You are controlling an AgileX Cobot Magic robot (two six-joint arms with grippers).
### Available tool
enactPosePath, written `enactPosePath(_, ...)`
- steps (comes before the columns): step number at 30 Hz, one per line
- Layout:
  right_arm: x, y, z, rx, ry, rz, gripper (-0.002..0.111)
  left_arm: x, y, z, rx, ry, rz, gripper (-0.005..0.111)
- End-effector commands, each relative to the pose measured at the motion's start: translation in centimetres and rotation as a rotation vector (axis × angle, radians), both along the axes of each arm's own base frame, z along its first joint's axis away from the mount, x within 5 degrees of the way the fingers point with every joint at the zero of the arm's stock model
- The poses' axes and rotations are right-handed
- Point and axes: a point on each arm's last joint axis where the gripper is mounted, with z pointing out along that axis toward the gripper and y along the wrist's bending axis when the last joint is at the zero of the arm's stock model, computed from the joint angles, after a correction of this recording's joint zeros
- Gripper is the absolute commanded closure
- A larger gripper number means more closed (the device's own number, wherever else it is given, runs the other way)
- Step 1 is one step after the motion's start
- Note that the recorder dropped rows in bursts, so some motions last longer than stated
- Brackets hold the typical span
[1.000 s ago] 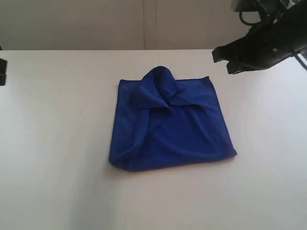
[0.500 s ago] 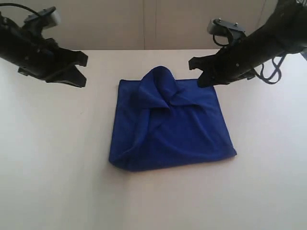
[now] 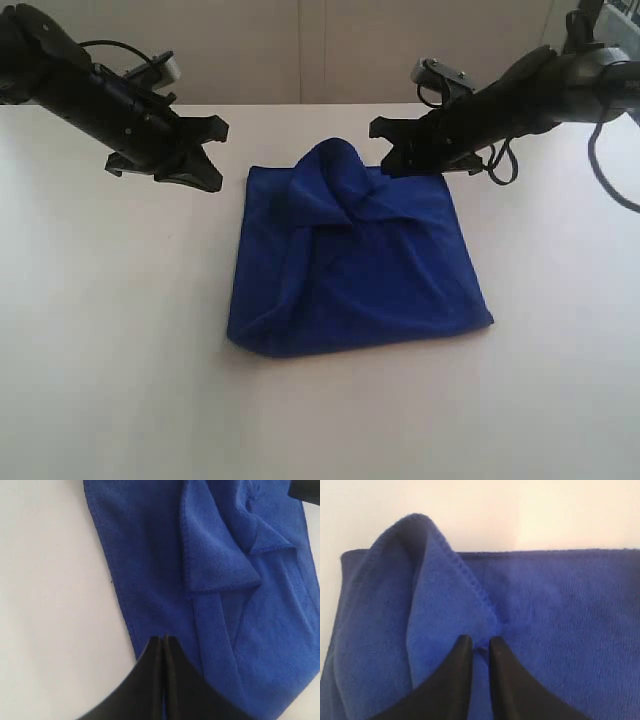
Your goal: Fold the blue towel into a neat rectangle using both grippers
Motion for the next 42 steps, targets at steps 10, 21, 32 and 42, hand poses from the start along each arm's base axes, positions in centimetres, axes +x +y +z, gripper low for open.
enactPosePath(10, 1.0, 0.2, -2.1, -0.017, -0.031, -0.021, 0.087, 0.2, -0.4, -0.1, -0.014, 0.0, -0.016, 0.107)
enactPosePath(21, 0.8, 1.2, -2.9, 0.005, -0.012, -0.015, 0.076, 0.2, -0.4, -0.1, -0.014, 0.0, -0.016, 0.107)
enactPosePath(32, 0.7, 1.7, -3.2, 0.007, -0.004, -0.001, 0.104, 0.2, -0.4, -0.1, -0.014, 0.0, -0.016, 0.107)
enactPosePath(42, 0.7, 1.0, 0.9, 0.011, -0.088, -0.007, 0.108, 0.2, -0.4, -0.1, -0.014, 0.002, -0.018, 0.107)
